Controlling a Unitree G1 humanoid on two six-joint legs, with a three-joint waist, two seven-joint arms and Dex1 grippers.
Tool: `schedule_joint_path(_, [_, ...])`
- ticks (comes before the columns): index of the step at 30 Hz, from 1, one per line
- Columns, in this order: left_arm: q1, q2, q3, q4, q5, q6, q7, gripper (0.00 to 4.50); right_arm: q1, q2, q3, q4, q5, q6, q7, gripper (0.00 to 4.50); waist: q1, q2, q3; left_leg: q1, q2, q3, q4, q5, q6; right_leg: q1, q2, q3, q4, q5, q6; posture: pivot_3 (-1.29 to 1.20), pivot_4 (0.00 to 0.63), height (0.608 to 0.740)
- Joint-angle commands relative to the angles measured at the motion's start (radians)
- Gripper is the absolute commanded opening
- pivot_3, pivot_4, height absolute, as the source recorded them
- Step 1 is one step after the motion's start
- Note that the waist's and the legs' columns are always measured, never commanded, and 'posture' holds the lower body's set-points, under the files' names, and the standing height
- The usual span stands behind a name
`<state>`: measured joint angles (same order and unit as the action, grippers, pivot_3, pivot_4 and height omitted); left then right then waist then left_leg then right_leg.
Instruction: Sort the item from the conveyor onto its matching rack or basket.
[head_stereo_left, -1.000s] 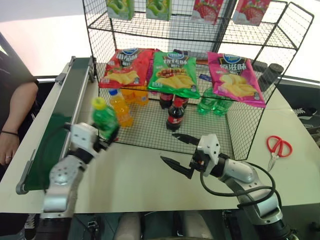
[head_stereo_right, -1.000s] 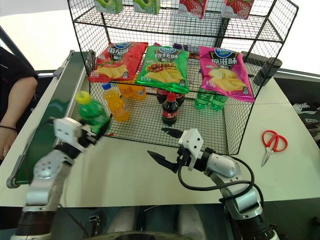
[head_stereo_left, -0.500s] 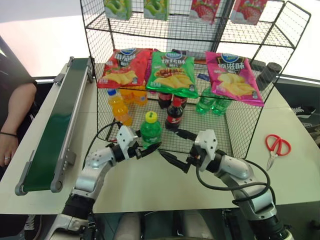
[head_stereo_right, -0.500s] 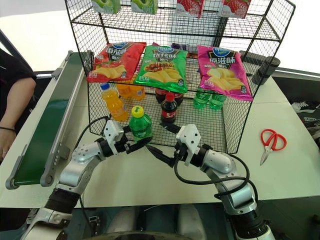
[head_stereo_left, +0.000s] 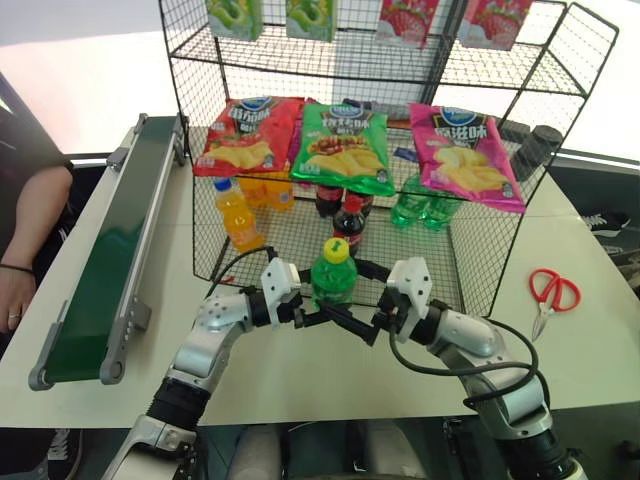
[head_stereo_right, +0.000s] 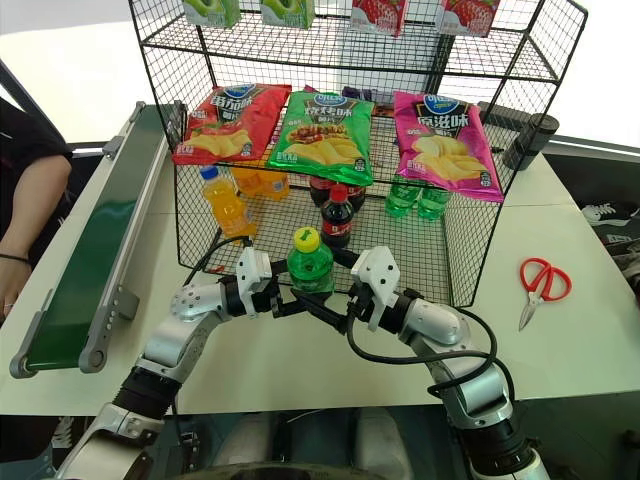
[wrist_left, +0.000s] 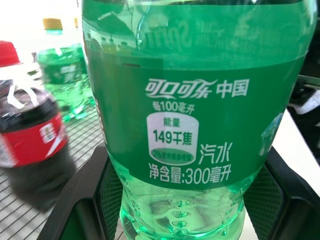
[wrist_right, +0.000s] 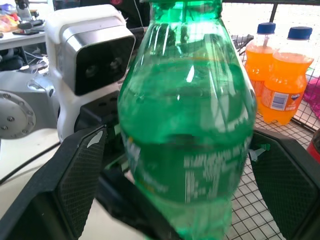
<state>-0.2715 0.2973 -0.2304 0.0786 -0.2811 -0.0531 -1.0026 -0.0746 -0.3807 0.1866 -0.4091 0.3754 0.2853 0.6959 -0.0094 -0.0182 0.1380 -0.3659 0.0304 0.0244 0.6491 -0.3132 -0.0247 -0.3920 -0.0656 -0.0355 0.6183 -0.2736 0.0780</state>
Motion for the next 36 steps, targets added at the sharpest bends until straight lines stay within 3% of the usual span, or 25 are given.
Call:
schedule_joint_path(1, [-0.021,-0.006,-0.010,-0.042,-0.005,-0.037,-0.024,2.71,-0.020,0.014,-0.011,-0.022,0.028,-0.005,0.008,4.50,0.000,0.000,0.000,0.000,0.000,0.000,0.000,0.000,0.000,0.000,0.001,0.000,0.000,0.000,0.000,0.00,0.150,0.740])
schedule_joint_path(3, [-0.022,-0.010,-0.009,-0.044,-0.005,-0.036,-0.023,2.71,-0.021,0.014,-0.010,-0.021,0.033,-0.001,0.012,4.50,0.000,0.000,0.000,0.000,0.001,-0.001,0.000,0.000,0.000,0.000,0.002,0.000,0.000,0.000,0.000,0.00,0.150,0.740])
schedule_joint_path(8, [-0.035,-0.015,-0.014,-0.029,0.014,-0.050,-0.020,2.71,-0.013,0.020,-0.015,-0.022,0.052,0.002,0.016,3.02,0.001,0.000,0.000,0.000,0.001,-0.001,0.000,0.000,0.000,0.000,0.002,0.000,0.001,0.000,0.000,0.00,0.150,0.740])
schedule_joint_path(11, [-0.043,-0.015,-0.008,-0.025,0.005,-0.030,-0.019,2.71,-0.015,0.032,-0.018,-0.018,0.040,-0.009,0.000,3.02,0.001,0.000,0.000,0.000,0.001,-0.001,0.000,0.000,0.000,0.000,0.002,0.000,0.001,0.000,0.000,0.00,0.150,0.740])
schedule_joint_path(14, [-0.042,-0.011,-0.005,-0.033,-0.007,-0.004,-0.023,4.22,-0.025,0.042,-0.029,-0.007,0.040,-0.014,-0.017,3.02,0.001,0.000,0.000,0.000,0.001,-0.001,0.000,0.000,0.000,0.000,0.002,0.000,0.001,0.000,0.000,0.00,0.150,0.740])
schedule_joint_path(15, [-0.041,-0.008,-0.004,-0.034,-0.004,-0.003,-0.019,4.45,-0.030,0.045,-0.034,-0.002,0.040,-0.015,-0.021,3.02,0.001,0.000,0.000,0.000,0.001,-0.001,0.000,0.000,0.000,0.000,0.002,0.000,0.001,0.000,0.000,0.00,0.150,0.740])
schedule_joint_path(25, [0.024,0.024,0.061,-0.061,-0.002,0.022,0.083,4.45,0.005,0.058,-0.120,0.032,-0.016,-0.088,-0.116,3.02,0.001,0.000,0.000,0.000,0.001,-0.001,0.000,0.000,0.000,0.000,0.002,0.000,0.001,0.000,0.000,0.00,0.150,0.740])
schedule_joint_path(36, [0.151,0.079,0.192,-0.212,-0.034,0.080,0.204,4.45,0.021,0.082,-0.254,0.158,-0.089,-0.177,-0.267,3.02,0.000,0.001,0.000,0.001,0.002,0.000,0.000,0.000,0.000,0.000,0.001,0.002,0.002,0.000,0.000,0.00,0.150,0.740])
